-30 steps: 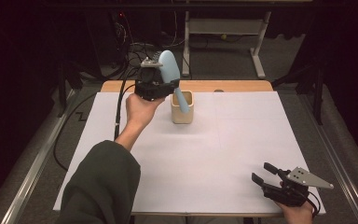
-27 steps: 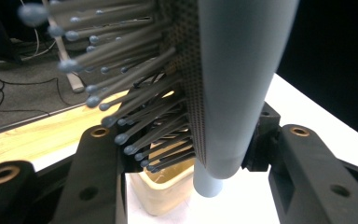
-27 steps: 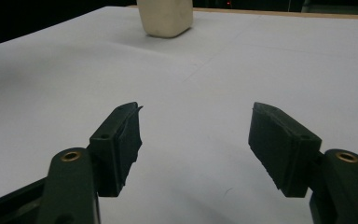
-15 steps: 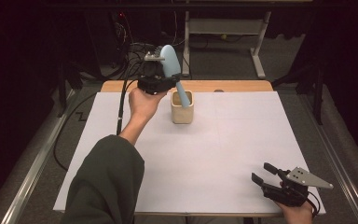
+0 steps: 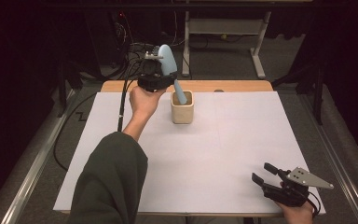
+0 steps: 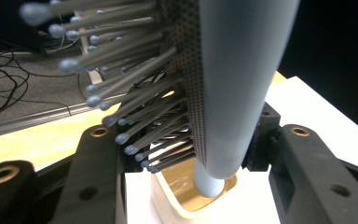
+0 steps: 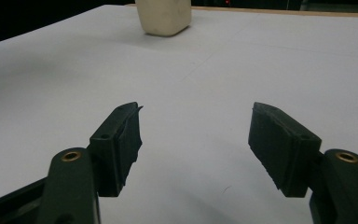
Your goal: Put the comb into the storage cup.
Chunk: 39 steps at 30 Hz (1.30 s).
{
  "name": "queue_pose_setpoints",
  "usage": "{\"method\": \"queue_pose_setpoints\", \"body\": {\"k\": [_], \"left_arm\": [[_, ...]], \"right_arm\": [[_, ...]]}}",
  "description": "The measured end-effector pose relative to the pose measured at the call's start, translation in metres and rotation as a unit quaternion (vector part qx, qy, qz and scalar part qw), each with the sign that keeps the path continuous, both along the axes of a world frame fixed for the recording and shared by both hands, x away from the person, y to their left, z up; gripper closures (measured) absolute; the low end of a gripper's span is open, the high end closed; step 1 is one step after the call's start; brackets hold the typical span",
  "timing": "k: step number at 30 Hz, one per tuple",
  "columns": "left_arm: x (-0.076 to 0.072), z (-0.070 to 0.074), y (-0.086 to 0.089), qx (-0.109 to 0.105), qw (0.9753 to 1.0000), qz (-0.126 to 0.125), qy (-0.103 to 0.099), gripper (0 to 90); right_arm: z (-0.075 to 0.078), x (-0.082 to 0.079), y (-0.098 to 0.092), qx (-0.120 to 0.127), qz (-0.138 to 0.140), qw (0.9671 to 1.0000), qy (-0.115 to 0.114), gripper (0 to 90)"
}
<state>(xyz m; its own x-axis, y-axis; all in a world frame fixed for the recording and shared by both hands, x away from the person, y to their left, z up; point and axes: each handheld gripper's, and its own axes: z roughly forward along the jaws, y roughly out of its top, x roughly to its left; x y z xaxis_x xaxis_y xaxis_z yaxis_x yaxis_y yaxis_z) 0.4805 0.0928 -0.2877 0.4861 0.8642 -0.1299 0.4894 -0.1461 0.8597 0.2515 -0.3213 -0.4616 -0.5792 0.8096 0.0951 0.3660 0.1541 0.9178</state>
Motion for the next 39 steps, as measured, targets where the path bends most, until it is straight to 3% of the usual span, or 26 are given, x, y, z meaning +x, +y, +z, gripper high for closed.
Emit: {"method": "queue_pose_setpoints", "body": {"k": [20,39], "left_arm": [[0.010,-0.015,-0.007,0.010,0.9998,0.008,0.012,53.0],[0.012,-0.031,-0.002,0.016,0.9995,0.015,0.023,52.6]], "right_arm": [[0.000,0.000,0.000,-0.002,0.002,1.0000,-0.001,34.7],[0.000,0.000,0.000,0.000,0.005,1.0000,-0.001,34.6]]}}
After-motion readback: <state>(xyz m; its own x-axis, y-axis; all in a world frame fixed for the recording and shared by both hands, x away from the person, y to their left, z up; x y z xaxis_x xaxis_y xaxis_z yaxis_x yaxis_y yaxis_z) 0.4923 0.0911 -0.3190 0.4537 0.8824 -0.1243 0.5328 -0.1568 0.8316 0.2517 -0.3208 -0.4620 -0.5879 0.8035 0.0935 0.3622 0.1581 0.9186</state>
